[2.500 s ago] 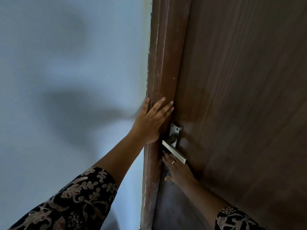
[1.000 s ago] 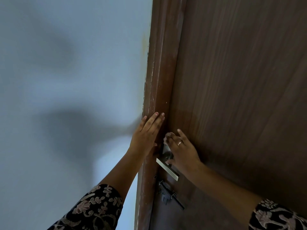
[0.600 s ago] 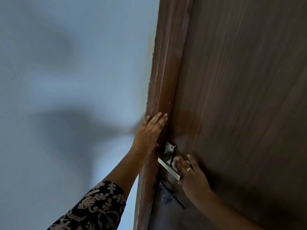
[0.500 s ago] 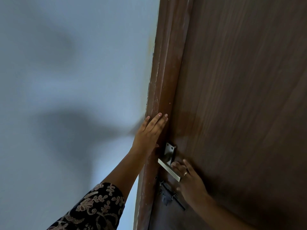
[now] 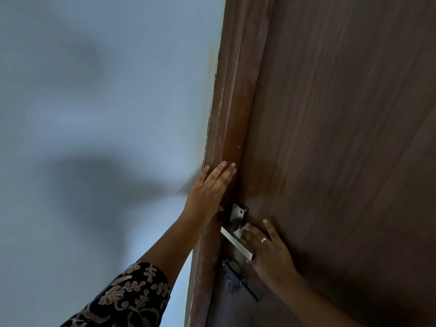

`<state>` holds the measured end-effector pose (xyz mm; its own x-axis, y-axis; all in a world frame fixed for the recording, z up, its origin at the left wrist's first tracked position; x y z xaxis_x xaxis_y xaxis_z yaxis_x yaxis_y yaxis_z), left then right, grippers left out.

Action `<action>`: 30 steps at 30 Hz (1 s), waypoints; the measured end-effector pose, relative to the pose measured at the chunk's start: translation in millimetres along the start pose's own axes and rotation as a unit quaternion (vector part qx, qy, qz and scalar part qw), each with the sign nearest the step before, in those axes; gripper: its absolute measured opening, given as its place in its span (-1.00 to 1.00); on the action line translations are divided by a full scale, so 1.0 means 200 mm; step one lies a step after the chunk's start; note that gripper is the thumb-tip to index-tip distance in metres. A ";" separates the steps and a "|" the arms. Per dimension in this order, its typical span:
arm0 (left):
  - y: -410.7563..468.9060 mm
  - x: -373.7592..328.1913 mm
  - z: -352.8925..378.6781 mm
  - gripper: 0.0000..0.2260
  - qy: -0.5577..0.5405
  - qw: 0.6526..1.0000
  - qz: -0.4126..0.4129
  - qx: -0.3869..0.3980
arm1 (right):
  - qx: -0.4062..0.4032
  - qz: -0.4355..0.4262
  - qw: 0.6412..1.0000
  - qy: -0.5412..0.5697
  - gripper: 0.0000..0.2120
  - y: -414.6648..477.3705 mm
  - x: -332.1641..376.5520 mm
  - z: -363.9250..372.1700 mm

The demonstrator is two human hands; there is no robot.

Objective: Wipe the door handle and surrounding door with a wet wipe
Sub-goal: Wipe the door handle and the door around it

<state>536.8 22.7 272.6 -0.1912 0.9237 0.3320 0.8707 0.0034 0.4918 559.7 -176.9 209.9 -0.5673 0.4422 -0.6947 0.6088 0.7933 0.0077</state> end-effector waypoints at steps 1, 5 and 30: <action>0.00 0.00 0.00 0.01 0.006 1.000 -0.001 -0.002 | -0.018 0.024 1.000 -0.002 -0.36 0.00 -0.01 -0.02; 0.00 0.00 0.00 0.00 0.006 1.000 0.001 0.004 | -0.083 0.090 0.992 0.023 -0.33 0.01 -0.09 -0.11; 0.00 0.00 0.02 0.00 0.035 0.999 0.000 0.009 | -0.190 0.216 0.958 0.018 -0.35 0.03 -0.30 -0.33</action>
<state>539.7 24.4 269.0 -0.2217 0.8947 0.3879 0.8783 0.0103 0.4781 562.1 -171.3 299.2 -0.3310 0.7725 -0.5420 0.5500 0.6246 0.5544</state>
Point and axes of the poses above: each hand's wrist, its own y-axis towards the middle knuckle, its own z-axis out of the palm, x = y × z, the point moved 1 cm from there along y, towards the middle knuckle, and after that the axes turned 4 degrees about x, right-handed, at the moved point
